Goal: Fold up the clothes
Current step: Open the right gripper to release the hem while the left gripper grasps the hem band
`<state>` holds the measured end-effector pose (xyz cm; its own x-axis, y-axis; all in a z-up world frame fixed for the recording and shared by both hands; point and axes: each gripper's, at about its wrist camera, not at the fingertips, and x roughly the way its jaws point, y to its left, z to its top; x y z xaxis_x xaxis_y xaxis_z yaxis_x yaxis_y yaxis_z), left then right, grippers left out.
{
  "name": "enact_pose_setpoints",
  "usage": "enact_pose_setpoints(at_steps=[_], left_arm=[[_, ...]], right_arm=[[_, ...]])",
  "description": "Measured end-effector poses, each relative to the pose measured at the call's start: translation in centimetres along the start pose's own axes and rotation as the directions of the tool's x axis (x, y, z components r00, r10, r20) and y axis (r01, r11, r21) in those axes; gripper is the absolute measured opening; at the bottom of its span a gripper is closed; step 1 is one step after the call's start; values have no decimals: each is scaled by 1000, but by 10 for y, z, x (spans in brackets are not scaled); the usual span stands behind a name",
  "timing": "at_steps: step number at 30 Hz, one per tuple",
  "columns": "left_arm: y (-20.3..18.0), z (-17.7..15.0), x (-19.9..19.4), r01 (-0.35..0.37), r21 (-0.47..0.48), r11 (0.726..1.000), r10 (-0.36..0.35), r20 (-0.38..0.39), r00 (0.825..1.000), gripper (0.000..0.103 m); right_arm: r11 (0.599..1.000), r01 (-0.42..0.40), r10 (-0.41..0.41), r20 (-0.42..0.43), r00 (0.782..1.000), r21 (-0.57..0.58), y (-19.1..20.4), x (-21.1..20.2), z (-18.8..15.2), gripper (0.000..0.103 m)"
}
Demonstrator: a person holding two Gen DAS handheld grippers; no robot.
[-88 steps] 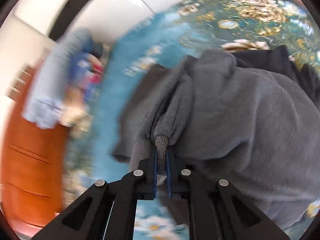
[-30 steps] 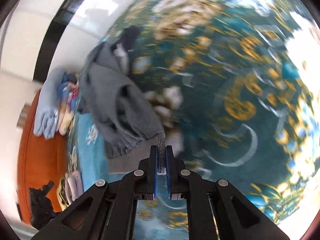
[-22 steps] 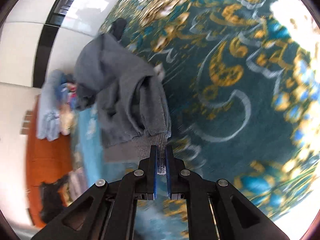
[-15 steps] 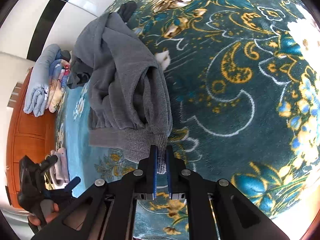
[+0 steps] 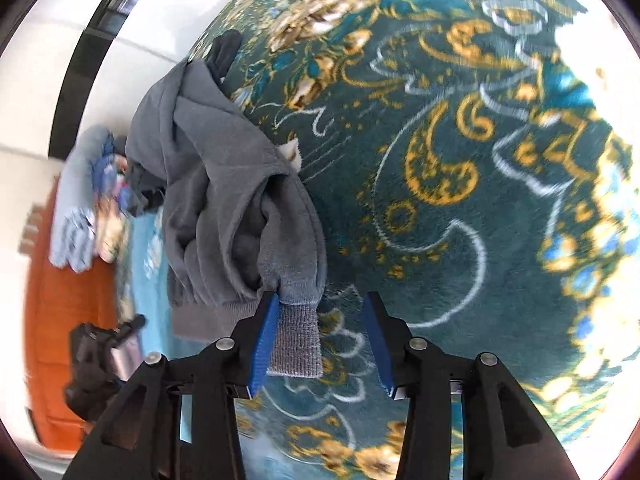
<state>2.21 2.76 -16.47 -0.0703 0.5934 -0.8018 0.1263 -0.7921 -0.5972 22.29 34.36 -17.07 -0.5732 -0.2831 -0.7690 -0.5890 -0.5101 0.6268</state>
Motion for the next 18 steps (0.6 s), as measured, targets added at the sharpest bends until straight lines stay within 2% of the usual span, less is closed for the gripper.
enact_pose_setpoints(at_steps=[6,8,9,11,12,13,14,16,18], left_arm=[[0,4,12,10,10,1000,-10,-17,1000,83],[6,7,13,25,-108,994,-19,56,998,79],[9,7,12,24,-135,990,-15,73,997,73],[15,7,10,12,-152,988,0,81,997,52],[17,7,9,5,-158,987,8,81,997,35],[20,7,10,8,-167,986,6,79,997,28],[23,7,10,15,-179,984,-2,77,997,27],[24,6,10,16,-175,984,-3,70,998,17],[23,5,9,7,-160,987,4,68,998,12]], right_arm=[[999,-27,26,9,1000,42,-8,0,0,45],[998,-23,22,14,1000,57,-6,2,-1,45],[998,-17,16,15,1000,60,-6,2,-1,45],[998,-2,1,16,1000,60,-1,4,-2,45],[998,3,-4,16,1000,60,0,5,-3,45],[998,3,-4,14,1000,65,-1,2,-3,44],[997,-2,1,10,1000,71,0,3,-4,43],[997,-16,17,-1,1000,77,1,2,-4,29],[997,-19,19,-5,1000,71,4,1,-6,19]])
